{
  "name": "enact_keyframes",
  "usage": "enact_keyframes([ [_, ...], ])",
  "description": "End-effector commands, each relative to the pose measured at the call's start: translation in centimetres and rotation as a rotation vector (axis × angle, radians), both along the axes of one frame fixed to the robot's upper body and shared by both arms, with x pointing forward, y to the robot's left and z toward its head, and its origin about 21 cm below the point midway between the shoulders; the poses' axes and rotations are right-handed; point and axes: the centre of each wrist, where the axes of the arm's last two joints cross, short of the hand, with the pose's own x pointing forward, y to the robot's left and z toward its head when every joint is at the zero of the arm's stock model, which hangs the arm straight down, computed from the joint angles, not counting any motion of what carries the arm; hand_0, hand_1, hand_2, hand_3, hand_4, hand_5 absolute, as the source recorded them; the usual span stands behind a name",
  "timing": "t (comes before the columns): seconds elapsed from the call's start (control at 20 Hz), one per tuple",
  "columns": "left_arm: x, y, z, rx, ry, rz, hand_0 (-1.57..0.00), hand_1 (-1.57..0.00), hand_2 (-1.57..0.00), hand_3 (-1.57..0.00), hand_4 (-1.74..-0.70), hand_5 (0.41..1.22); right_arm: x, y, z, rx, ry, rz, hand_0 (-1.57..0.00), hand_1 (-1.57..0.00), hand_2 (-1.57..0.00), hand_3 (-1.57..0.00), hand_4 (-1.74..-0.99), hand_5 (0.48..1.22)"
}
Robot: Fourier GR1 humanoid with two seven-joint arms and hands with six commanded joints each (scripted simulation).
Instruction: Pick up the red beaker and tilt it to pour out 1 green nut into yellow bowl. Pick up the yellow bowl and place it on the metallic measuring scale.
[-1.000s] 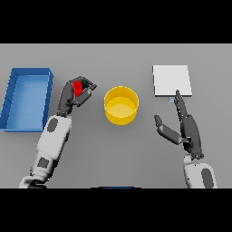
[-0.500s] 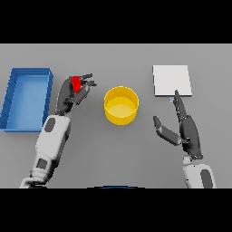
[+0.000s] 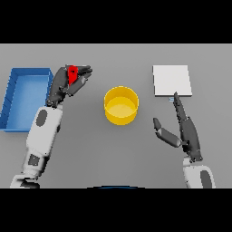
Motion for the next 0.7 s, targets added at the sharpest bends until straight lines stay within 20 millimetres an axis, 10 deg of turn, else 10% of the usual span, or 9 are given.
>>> enact_keyframes([
  [0.0, 0.1, 0.2, 0.2, 0.018, -0.002, -0.005, -1.56, -1.56, -1.56, -1.55, -1.72, 1.138, 0.1, -0.1, 0.2, 0.004, -0.013, 0.001, 0.0, 0.0, 0.0, 0.0, -1.219, 0.661],
  [0.65, 1.4, -3.2, 6.1, 0.798, -0.096, -0.227, -1.57, -1.57, -1.57, -1.57, -1.74, 1.147, 0.1, 0.6, 0.5, 0.004, 0.021, 0.012, 0.0, 0.0, 0.0, 0.0, -1.182, 0.668],
])
